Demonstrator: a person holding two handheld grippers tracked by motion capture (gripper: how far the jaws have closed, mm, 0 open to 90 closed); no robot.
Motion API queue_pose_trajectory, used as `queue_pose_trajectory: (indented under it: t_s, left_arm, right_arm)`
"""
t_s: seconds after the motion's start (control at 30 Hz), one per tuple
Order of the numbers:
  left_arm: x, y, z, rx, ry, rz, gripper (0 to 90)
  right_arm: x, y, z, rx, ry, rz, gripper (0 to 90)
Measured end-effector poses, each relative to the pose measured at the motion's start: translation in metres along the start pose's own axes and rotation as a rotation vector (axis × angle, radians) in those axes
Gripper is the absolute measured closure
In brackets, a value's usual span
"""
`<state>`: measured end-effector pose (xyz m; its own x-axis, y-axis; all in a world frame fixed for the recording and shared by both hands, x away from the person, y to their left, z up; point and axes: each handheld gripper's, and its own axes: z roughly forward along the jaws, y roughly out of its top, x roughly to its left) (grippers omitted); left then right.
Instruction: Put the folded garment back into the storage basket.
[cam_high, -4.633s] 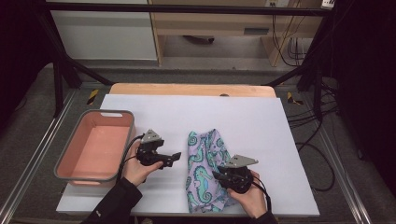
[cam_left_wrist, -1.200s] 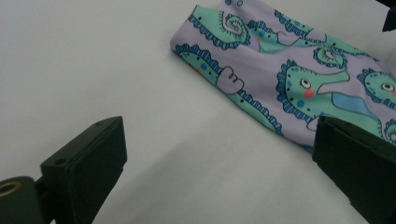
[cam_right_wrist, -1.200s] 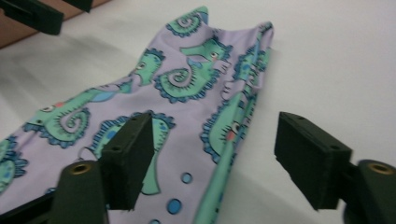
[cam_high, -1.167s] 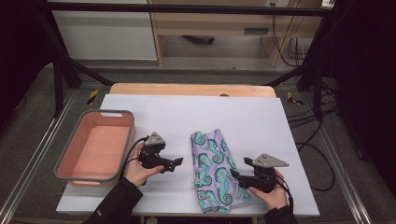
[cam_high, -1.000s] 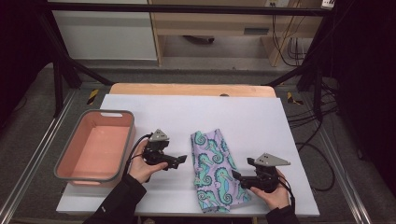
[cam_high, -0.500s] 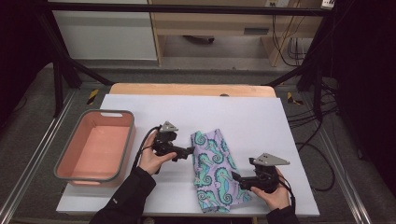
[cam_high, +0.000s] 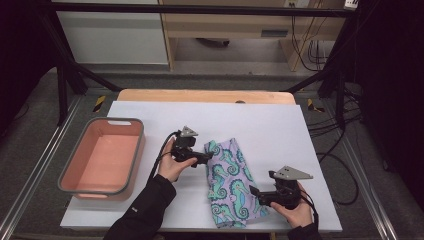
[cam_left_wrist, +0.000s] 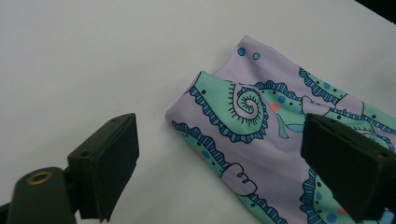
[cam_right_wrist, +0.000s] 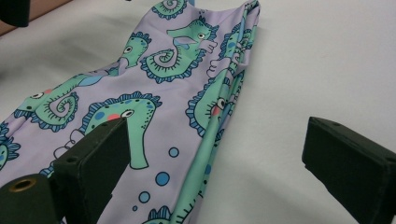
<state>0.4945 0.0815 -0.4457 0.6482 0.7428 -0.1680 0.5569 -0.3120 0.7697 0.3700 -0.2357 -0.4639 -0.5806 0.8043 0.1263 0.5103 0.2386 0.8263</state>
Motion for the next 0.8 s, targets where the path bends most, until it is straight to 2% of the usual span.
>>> queue_pose_trajectory:
  t_s: [0.1, 0.33, 0.47, 0.67, 0.8]
  left_arm:
    - [0.002, -0.001, 0.004, 0.009, -0.002, -0.027, 16.5]
    - [0.003, -0.006, 0.018, 0.064, -0.007, -0.038, 21.4]
    - [0.003, -0.008, 0.027, 0.084, -0.021, -0.072, 25.8]
    - [0.000, -0.011, 0.033, 0.086, -0.014, -0.074, 32.7]
    - [-0.004, -0.013, 0.036, 0.074, -0.010, -0.056, 37.0]
  right_arm:
    - [0.001, -0.001, 0.000, 0.007, 0.006, -0.004, 8.1]
    - [0.004, -0.003, -0.001, 0.016, 0.014, -0.002, 8.5]
    - [0.007, -0.005, 0.000, 0.040, 0.029, -0.001, 13.9]
    - [0.013, -0.010, 0.002, 0.088, 0.055, 0.020, 20.6]
    - [0.014, -0.013, 0.003, 0.117, 0.042, 0.023, 24.2]
